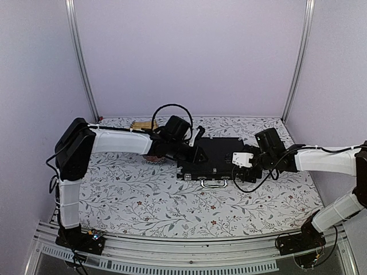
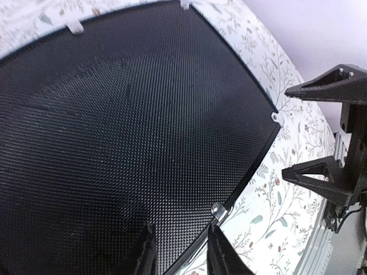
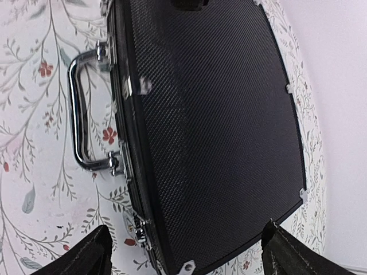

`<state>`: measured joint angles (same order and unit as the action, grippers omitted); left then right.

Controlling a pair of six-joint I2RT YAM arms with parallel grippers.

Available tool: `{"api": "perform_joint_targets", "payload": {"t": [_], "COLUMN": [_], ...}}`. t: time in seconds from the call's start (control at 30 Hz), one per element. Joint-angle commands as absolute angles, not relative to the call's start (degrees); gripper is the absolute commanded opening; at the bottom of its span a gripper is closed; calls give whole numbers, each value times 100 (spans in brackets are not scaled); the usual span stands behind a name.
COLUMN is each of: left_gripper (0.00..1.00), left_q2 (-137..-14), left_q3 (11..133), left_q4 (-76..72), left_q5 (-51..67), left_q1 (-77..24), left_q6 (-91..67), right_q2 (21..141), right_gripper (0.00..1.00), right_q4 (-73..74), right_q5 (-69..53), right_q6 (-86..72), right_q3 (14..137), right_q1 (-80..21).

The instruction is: Pack up texas hold em set

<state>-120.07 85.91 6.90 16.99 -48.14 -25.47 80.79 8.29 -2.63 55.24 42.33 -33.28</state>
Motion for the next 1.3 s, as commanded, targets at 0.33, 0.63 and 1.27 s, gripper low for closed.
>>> {"api": "perform_joint_targets", "payload": {"t": [0.33,0.63,1.27], "left_gripper": [0,0,0], "left_q2": [-10161,-10659,-11009], "left_q3": [6937,6957,5988], "left_q4": [903,695,-54], "left_q5": [1375,1406,1269], "left_q1": [-4911,-4913,-5070], "left_q6": [-1885,-1898,-2034], "right_q2": [9425,10231,10666], "right_gripper": [64,20,17], "right_q4": [2438,2486,2579], "right_q5": [-3626,-3357,-3297], "right_q6": [3247,2883,3005], "right_q3": [6856,7079,6970], "right_q1": [-2660,-2621,-2544]}}
